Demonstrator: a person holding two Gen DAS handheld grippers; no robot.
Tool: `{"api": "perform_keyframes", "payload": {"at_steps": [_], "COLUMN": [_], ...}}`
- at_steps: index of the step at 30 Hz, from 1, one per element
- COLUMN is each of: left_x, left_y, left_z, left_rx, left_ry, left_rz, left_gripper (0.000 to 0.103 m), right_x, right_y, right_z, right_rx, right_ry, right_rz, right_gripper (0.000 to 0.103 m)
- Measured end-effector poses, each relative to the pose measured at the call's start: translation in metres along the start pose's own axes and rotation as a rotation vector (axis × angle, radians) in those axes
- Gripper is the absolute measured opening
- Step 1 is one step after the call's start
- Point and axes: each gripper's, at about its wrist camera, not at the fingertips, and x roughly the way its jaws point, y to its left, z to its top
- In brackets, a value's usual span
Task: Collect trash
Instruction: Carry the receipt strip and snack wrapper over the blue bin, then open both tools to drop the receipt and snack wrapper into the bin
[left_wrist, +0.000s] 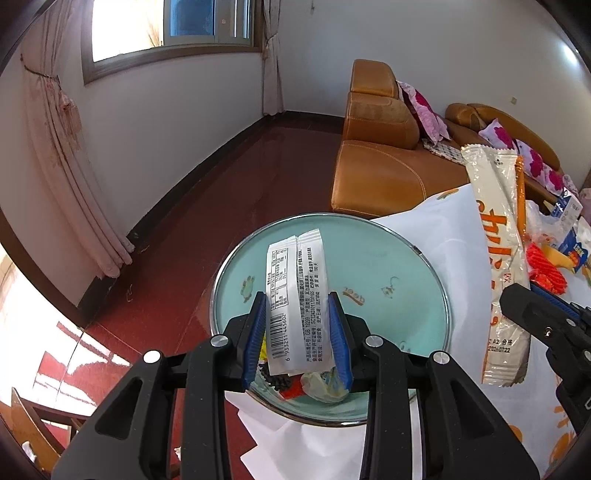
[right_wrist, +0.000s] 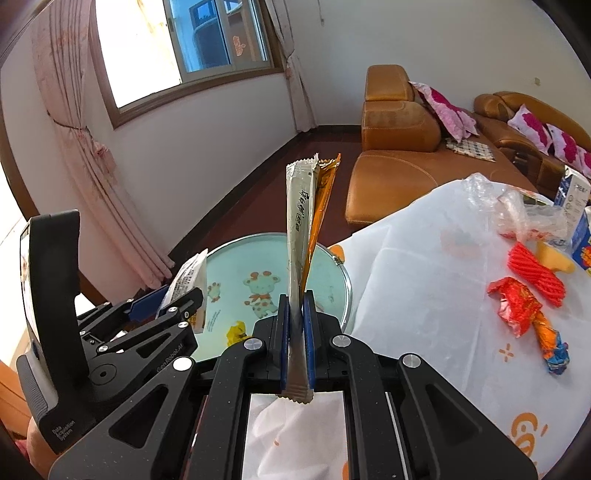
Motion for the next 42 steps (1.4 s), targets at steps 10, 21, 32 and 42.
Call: {"api": "perform_keyframes", "payload": {"at_steps": [10,21,32,42], "left_x": [0.023,0.036,0.042,0.038], "left_y": [0.005,0.008,0.002,-0.005], "left_z": [0.005,0.006,0.005,0.002], "left_rx": [-0.013,-0.019,-0.01,0.015], "left_ry": [0.038,0.073,0.09,0.091], "left_rz": [0.002,0.014,0.021,0.032], "left_gripper": [0.033,0.033,0.033,0.035], "right_x": [0.033,0.074,0.074,0.044], "right_y": [0.003,0.004,-0.01,-0.024], "right_z": [-0.001,0.0,0.0,-0.002], "right_rx": [-0.012,-0.021,0.022,0.045], "right_ry": [0.062,0.145,0.144,0.06], "right_rz": [0.003,0.031,0.049,-0.042], "right_gripper": [0.009,0.012,0.021,0.051]}}
